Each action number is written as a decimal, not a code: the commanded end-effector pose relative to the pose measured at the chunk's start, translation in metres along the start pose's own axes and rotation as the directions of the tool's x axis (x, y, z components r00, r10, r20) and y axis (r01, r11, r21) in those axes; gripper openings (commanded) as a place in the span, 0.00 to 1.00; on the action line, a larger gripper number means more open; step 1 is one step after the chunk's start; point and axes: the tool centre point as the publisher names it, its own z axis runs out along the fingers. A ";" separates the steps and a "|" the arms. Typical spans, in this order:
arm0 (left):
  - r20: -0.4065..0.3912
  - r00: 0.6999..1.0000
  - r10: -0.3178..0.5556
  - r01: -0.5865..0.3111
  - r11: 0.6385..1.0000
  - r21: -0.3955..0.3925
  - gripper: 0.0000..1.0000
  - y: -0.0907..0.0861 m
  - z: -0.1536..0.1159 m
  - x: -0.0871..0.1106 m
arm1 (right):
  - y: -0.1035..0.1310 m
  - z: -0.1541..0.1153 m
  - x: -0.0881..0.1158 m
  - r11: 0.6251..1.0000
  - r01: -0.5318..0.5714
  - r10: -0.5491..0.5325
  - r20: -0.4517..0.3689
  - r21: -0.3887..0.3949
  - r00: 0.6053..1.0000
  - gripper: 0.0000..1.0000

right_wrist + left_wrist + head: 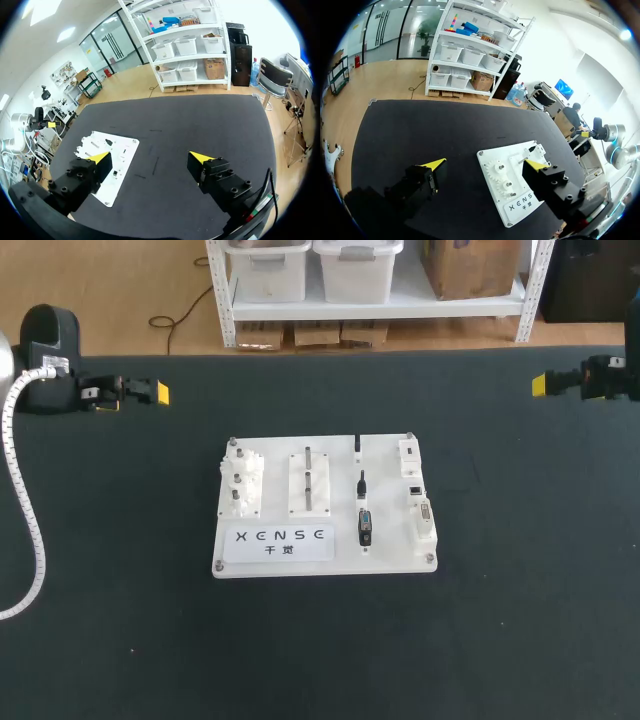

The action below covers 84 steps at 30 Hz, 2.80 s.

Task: Insert the USB connector, Ethernet cable, and multi-pin plug into their matching sockets one by one.

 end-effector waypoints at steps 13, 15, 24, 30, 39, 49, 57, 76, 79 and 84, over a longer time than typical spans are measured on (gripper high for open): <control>0.000 1.000 0.000 0.000 1.000 0.000 1.00 0.000 0.000 0.000 | 0.030 0.023 -0.028 0.994 0.086 -0.078 -0.120 0.064 0.990 1.00; 0.000 1.000 0.000 0.000 1.000 0.000 1.00 0.000 0.000 0.000 | 0.044 0.033 -0.035 0.985 0.139 -0.121 -0.164 0.098 0.979 1.00; 0.000 1.000 0.000 0.000 1.000 0.000 1.00 0.000 0.000 0.000 | 0.093 0.097 -0.044 0.956 0.240 -0.181 -0.305 0.170 0.935 1.00; 0.000 1.000 0.000 0.000 1.000 0.000 1.00 0.000 0.000 0.000 | 0.117 0.138 -0.033 0.944 0.266 -0.174 -0.390 0.196 0.904 1.00; 0.000 1.000 0.000 0.000 1.000 0.000 1.00 0.000 0.000 0.000 | 0.137 0.182 -0.007 0.943 0.214 -0.089 -0.427 0.254 0.900 1.00; 0.000 1.000 0.000 0.000 1.000 0.000 1.00 0.000 0.000 0.000 | 0.148 0.218 0.024 0.935 0.182 -0.003 -0.508 0.303 0.861 1.00; 0.000 1.000 0.000 0.000 1.000 0.000 1.00 0.000 0.000 0.000 | 0.155 0.235 0.034 0.928 0.169 0.043 -0.547 0.331 0.836 1.00; 0.000 1.000 0.000 0.000 1.000 0.000 1.00 0.000 0.000 0.000 | 0.150 0.238 0.051 0.916 0.120 0.126 -0.560 0.382 0.819 0.63; 0.000 1.000 0.000 0.000 1.000 0.000 1.00 0.000 0.000 0.000 | 0.149 0.237 0.053 0.916 0.114 0.133 -0.561 0.384 0.817 0.49; 0.000 1.000 0.000 0.000 1.000 0.000 1.00 0.000 0.000 0.000 | 0.149 0.237 0.056 0.918 0.104 0.142 -0.560 0.384 0.816 0.46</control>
